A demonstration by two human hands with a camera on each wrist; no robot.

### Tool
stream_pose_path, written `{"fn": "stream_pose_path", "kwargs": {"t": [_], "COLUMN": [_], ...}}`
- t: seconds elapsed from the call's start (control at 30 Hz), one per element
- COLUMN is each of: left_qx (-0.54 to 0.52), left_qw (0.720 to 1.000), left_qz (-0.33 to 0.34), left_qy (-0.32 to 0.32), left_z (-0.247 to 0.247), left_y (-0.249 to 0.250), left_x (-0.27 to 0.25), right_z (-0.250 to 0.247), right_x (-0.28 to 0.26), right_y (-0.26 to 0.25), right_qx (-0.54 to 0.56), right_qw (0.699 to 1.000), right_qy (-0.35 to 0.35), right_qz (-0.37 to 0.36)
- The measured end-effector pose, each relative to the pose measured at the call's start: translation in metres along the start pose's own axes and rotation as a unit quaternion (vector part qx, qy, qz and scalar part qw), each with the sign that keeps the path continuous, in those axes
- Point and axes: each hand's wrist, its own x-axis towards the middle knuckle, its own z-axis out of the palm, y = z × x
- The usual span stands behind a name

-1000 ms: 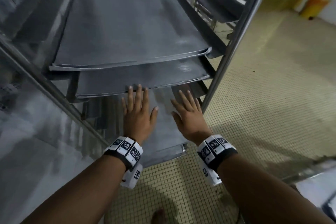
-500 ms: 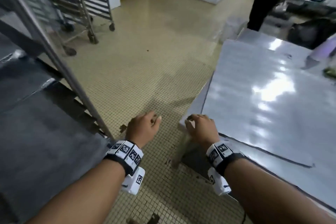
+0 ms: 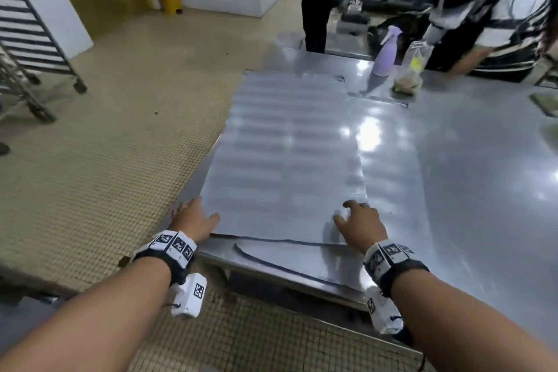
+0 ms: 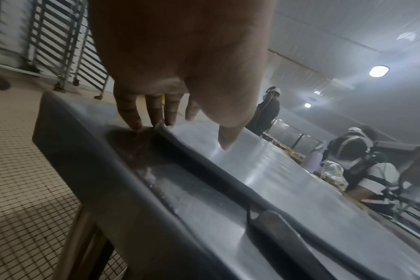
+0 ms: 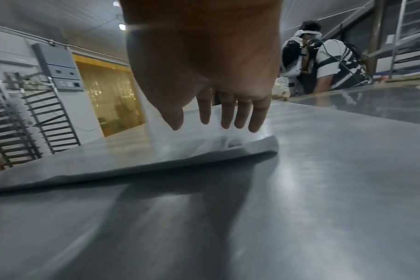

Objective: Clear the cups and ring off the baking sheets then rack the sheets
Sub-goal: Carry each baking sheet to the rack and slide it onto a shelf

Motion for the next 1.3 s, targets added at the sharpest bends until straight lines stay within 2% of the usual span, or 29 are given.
{"fn": "stream_pose_path", "kwargs": {"t": [0.23, 0.57, 0.77, 0.93, 1.13, 1.3], "left_qx": [-0.054, -0.140, -0.182, -0.203, -0.266, -0.270], "left_qw": [0.997, 0.989, 0.983, 0.978, 0.963, 0.961], "left_qz": [-0.053, -0.039, -0.025, -0.039, -0.048, -0.014], "left_qy": [0.016, 0.011, -0.004, 0.011, 0.016, 0.050], "left_z": [0.000, -0.018, -0.024, -0.009, -0.010, -0.008], "left_y": [0.006, 0.045, 0.052, 0.040, 0.045, 0.058], "left_x": [0.035, 0.116, 0.148, 0.171, 0.165, 0.153], "right_z": [-0.010, -0.016, -0.010, -0.010, -0.009, -0.014], "right_x": [0.044, 0.120, 0.154, 0.163, 0.158, 0.152], "right_y": [0.024, 0.022, 0.012, 0.015, 0.016, 0.023], "right_qx": [-0.005, 0.074, 0.095, 0.127, 0.185, 0.275], "right_qw": [0.997, 0.989, 0.981, 0.973, 0.961, 0.938], "right_qy": [-0.008, -0.006, 0.024, 0.024, 0.058, 0.084], "right_qz": [0.073, 0.131, 0.165, 0.193, 0.198, 0.194]}}
